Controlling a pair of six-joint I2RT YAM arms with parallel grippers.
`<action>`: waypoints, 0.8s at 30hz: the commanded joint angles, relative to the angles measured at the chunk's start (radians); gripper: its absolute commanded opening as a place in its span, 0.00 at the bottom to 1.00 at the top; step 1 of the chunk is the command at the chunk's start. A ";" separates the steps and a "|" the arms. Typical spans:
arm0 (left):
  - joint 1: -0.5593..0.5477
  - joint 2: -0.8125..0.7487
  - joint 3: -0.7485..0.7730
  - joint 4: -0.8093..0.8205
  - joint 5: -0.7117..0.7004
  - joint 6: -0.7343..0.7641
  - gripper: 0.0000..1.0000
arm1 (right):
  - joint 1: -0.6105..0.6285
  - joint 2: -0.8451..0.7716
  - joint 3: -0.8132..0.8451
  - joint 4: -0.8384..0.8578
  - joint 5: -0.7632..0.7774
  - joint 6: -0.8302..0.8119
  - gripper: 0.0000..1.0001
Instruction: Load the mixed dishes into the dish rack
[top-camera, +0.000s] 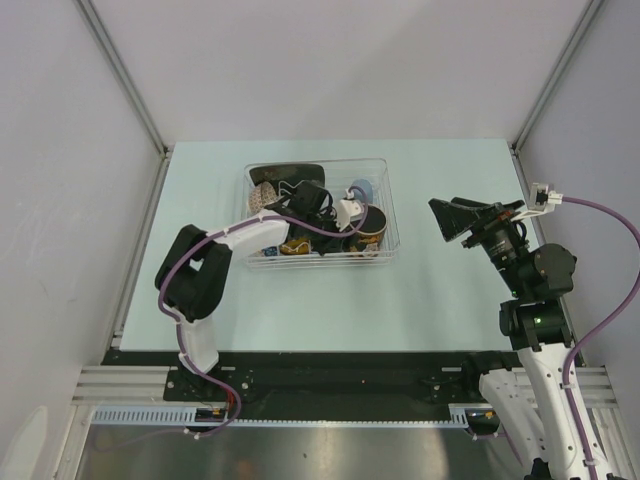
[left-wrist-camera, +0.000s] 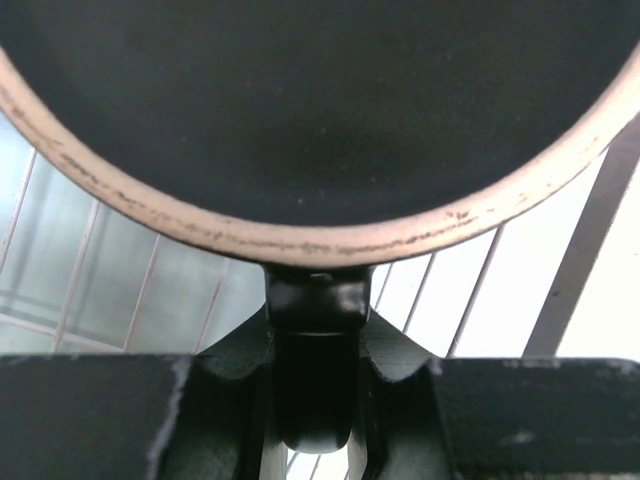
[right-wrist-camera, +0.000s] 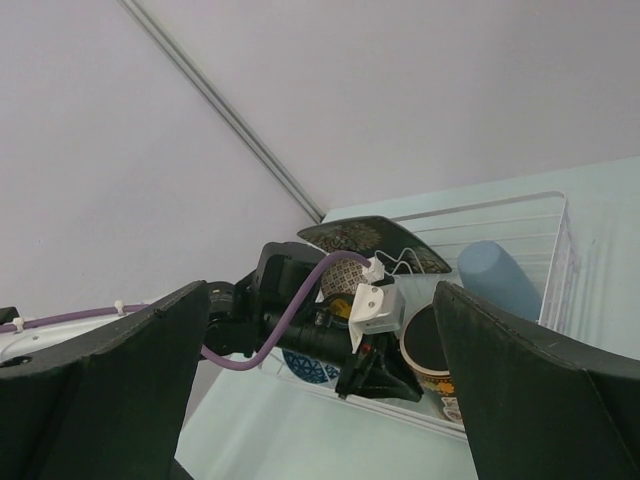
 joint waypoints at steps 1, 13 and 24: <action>-0.016 -0.025 0.003 0.002 0.018 0.053 0.30 | -0.006 -0.010 0.001 0.032 -0.009 0.015 1.00; -0.017 -0.094 0.006 -0.076 0.029 0.027 0.78 | -0.005 -0.006 -0.002 0.032 -0.008 0.024 1.00; -0.019 -0.218 0.109 -0.196 0.081 -0.067 0.92 | -0.003 0.036 -0.001 -0.042 -0.012 -0.026 1.00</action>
